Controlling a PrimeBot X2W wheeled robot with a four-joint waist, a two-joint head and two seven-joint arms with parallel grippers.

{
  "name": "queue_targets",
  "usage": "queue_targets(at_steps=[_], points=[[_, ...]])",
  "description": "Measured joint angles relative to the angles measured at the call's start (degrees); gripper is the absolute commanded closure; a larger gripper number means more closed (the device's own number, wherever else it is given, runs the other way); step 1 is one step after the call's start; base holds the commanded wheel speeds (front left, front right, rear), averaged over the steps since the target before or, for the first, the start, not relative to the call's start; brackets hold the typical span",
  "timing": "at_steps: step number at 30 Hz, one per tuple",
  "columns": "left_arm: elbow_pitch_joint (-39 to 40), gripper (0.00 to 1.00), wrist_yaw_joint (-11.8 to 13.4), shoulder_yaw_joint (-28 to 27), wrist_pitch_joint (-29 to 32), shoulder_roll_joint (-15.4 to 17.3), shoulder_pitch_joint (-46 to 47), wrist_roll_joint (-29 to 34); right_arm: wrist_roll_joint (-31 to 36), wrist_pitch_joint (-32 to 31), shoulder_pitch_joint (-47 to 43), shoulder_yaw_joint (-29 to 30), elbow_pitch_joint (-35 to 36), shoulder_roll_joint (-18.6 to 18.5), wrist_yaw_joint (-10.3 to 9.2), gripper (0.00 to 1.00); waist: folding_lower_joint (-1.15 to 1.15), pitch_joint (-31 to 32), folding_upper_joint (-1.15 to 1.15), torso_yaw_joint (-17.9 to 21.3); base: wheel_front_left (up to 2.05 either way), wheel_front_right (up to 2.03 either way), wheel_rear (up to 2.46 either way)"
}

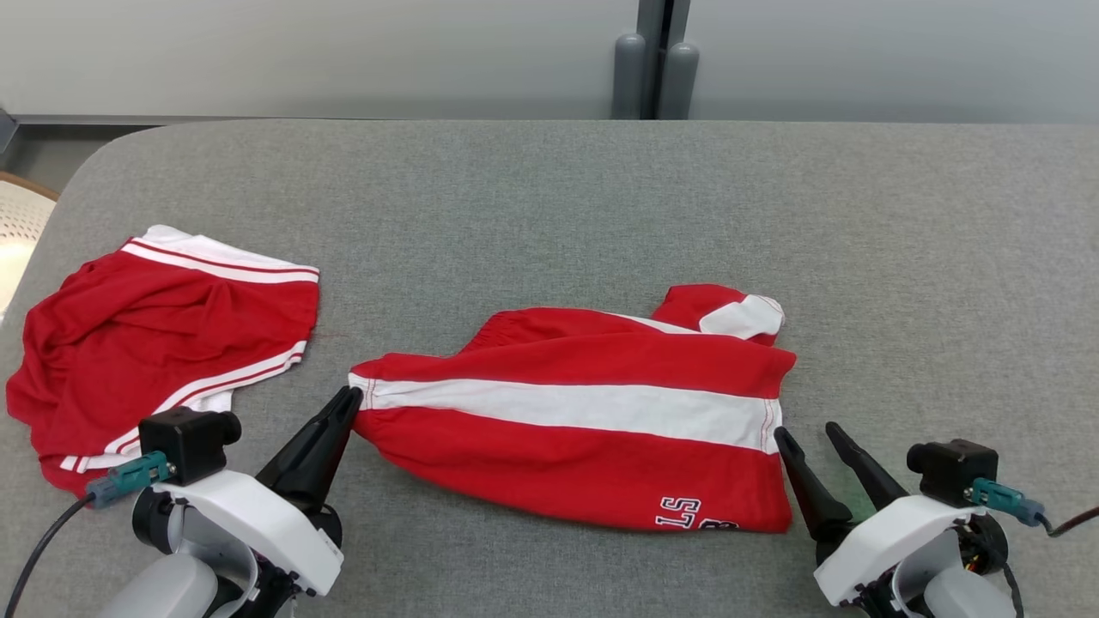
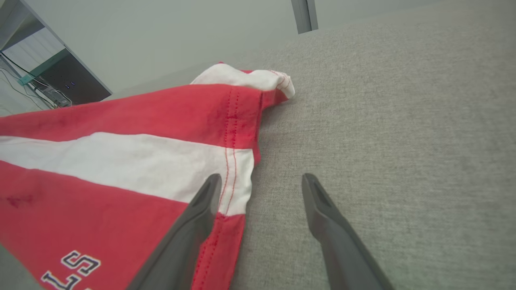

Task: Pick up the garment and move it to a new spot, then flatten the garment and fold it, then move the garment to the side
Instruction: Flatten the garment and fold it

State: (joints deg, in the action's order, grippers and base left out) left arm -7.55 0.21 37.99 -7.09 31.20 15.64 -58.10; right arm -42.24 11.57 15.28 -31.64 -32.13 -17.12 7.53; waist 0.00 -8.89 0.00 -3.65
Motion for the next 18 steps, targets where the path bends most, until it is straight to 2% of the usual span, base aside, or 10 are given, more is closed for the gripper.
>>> queue_targets(at_steps=[3,9,11,12,13,14,17,18], points=[[-0.98,1.0,-0.3,0.05,-0.27,-0.59,0.03,0.0,-4.94,-0.27,1.8,-4.2,-1.1,-1.61,0.0,0.0,0.0,-0.25,0.0,-0.49,0.0,0.0,0.0],[-2.44,1.0,-0.97,0.54,-0.6,-1.44,0.15,0.01,-11.79,0.44,4.79,-10.62,-3.69,-2.54,0.0,0.0,0.0,-0.49,0.0,-1.33,0.0,0.0,0.0],[-2.67,1.0,-1.15,0.79,-0.59,-1.63,0.19,0.01,-13.37,0.77,5.82,-12.58,-4.25,-2.88,0.0,0.18,0.0,-0.62,0.0,-1.61,0.0,0.0,0.0],[-2.77,1.0,-1.15,0.91,-0.59,-1.75,0.25,0.02,-13.99,1.03,6.36,-13.55,-4.57,-3.09,0.0,0.3,0.0,-0.72,0.0,-1.75,0.0,0.0,0.0],[-2.9,1.0,-1.15,1.04,-0.58,-1.85,0.37,0.05,-14.67,1.15,6.89,-14.36,-4.98,-3.23,0.0,0.46,0.0,-0.84,0.0,-1.9,0.0,0.0,0.0],[-3.05,1.0,-1.15,1.13,-0.57,-1.98,0.52,0.11,-15.3,1.55,7.41,-15.21,-5.44,-3.39,0.0,0.53,0.0,-0.97,0.0,-2.05,0.0,0.0,0.0],[-3.32,1.0,-1.15,1.35,-0.56,-2.18,0.87,0.21,-16.62,1.76,8.34,-16.62,-6.04,-3.65,-0.03,0.62,0.0,-1.21,0.0,-2.34,0.0,0.0,0.0],[-3.49,1.0,-1.15,1.46,-0.57,-2.46,1.08,0.31,-18.07,2.07,9.18,-17.9,-6.43,-3.92,-0.03,0.69,0.0,-1.53,0.0,-2.6,0.0,0.0,0.0]])
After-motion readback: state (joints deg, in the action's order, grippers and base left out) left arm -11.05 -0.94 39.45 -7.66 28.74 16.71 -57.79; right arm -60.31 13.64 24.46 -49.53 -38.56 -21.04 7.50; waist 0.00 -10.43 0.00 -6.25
